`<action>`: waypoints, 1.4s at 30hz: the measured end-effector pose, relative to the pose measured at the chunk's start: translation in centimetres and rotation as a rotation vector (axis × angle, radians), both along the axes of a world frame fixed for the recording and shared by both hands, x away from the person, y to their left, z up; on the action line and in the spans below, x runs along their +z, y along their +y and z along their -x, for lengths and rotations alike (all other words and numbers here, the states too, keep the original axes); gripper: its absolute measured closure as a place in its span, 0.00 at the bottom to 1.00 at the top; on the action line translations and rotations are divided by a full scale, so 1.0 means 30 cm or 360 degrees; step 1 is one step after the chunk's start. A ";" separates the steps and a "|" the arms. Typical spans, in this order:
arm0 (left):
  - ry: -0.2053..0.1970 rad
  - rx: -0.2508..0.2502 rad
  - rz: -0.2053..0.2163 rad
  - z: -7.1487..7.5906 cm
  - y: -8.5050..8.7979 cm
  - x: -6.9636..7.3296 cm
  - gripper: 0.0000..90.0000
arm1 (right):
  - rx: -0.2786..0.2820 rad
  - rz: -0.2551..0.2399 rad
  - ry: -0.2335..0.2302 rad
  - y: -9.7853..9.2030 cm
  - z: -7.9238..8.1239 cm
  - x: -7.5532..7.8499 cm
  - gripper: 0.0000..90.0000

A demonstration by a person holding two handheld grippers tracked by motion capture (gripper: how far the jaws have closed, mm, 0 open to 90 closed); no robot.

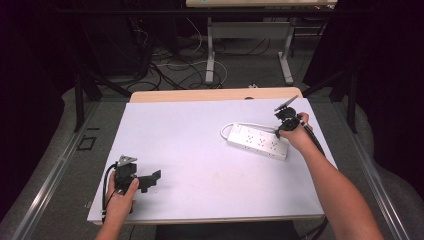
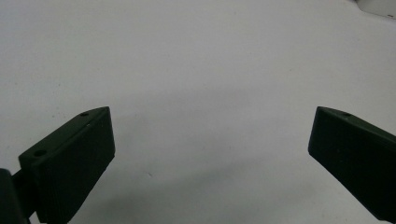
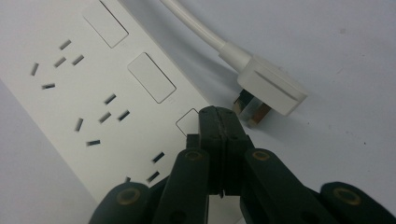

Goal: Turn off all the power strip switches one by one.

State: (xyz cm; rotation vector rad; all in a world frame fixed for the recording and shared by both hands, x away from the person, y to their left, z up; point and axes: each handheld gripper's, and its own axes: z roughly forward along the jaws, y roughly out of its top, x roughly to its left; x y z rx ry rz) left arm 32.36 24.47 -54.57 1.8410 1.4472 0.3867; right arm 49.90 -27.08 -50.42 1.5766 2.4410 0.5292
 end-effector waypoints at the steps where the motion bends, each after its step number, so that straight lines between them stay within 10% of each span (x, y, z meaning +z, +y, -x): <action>1: 0.0000 -0.0005 -0.0004 0.000 0.001 0.000 0.01 | 0.0000 0.0002 0.0000 0.001 0.000 0.000 1.00; 19: -0.0007 -0.0004 0.0001 0.003 0.000 0.003 0.01 | 0.0033 0.0051 0.0006 -0.004 0.009 -0.004 1.00; 25: -0.0015 0.0005 0.0002 0.003 -0.001 0.002 0.01 | -0.0011 -0.0046 -0.0053 -0.029 0.019 -0.018 1.00; 26: -0.0015 0.0004 0.0006 0.003 -0.001 0.002 0.01 | -0.0014 0.0058 0.0046 -0.031 0.020 0.003 1.00; 29: -0.0011 0.0002 0.0003 0.001 -0.002 0.002 0.01 | -0.0026 -0.0050 -0.0039 -0.037 0.023 -0.014 1.00; 42: -0.0003 -0.0001 0.0003 0.001 0.001 -0.001 0.01 | -0.0038 -0.0073 -0.0059 -0.037 0.021 -0.007 0.99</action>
